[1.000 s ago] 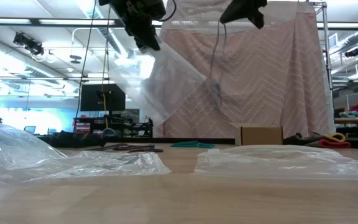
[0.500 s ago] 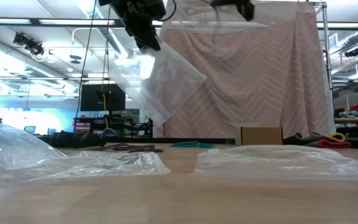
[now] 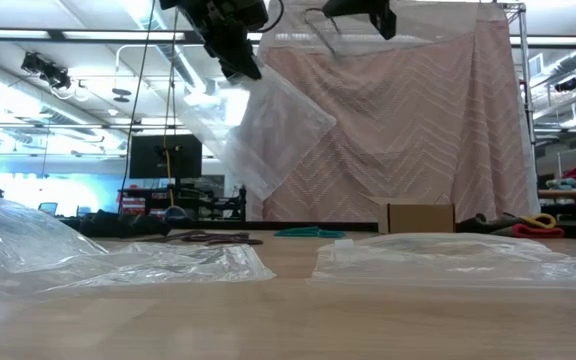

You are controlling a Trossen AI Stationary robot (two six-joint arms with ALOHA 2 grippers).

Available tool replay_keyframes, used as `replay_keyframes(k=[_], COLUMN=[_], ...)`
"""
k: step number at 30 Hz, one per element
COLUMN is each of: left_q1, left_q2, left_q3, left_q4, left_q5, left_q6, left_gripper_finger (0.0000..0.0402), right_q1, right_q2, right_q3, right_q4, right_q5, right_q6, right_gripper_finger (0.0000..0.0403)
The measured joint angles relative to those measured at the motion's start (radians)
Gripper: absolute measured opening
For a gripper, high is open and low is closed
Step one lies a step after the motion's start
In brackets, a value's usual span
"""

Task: Sort rubber bands
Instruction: Put the blue rubber band into the top transparent zip bag

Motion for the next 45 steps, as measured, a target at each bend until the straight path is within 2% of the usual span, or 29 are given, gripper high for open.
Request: replay_keyframes(k=[31, 45], left_q1=[0.0, 0.0], left_q2=[0.0, 0.0], left_q3=[0.0, 0.0], left_q4=[0.029, 0.058], left_q5=[0.027, 0.027], left_q6=[-0.023, -0.044], left_gripper_finger=[0.0, 0.0], right_q1=[-0.059, -0.067], right_q2=[-0.001, 0.004], right_q3=[0.0, 0.0], right_q4=[0.172, 0.175], right_q5=[-0.052, -0.063], right_q6=[-0.031, -0.037], right_gripper_finger=[0.0, 0.0])
